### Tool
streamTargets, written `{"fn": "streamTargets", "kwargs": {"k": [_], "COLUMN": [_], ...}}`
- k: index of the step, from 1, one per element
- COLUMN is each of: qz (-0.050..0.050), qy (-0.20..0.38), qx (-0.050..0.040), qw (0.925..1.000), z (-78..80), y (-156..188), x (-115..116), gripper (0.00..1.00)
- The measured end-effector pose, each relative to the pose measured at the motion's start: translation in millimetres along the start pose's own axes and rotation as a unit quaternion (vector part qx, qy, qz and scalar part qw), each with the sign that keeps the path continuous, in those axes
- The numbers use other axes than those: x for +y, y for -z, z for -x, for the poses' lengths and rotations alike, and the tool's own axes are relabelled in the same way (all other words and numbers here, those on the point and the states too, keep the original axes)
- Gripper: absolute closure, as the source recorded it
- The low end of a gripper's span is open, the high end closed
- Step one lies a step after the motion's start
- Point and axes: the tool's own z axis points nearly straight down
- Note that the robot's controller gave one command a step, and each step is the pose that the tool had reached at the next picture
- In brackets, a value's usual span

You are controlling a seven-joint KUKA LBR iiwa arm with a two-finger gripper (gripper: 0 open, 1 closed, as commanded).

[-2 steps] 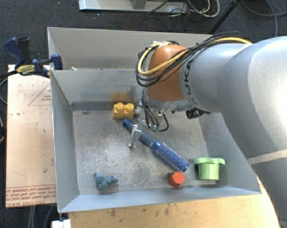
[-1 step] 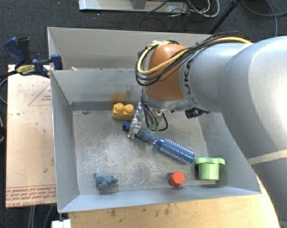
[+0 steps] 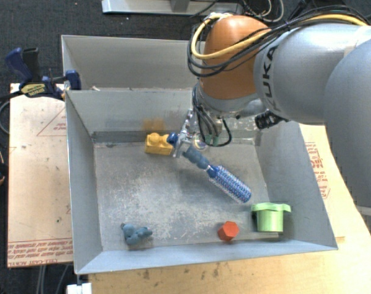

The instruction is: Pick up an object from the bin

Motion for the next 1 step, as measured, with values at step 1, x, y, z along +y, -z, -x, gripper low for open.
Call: {"fn": "streamTargets", "kwargs": {"k": [1], "qz": [-0.001], "qy": [0.003], "qx": [0.0007], "qw": [1.0], "z": [15.5], "y": [36.8], "x": [-7.4], "gripper": [1.0]}}
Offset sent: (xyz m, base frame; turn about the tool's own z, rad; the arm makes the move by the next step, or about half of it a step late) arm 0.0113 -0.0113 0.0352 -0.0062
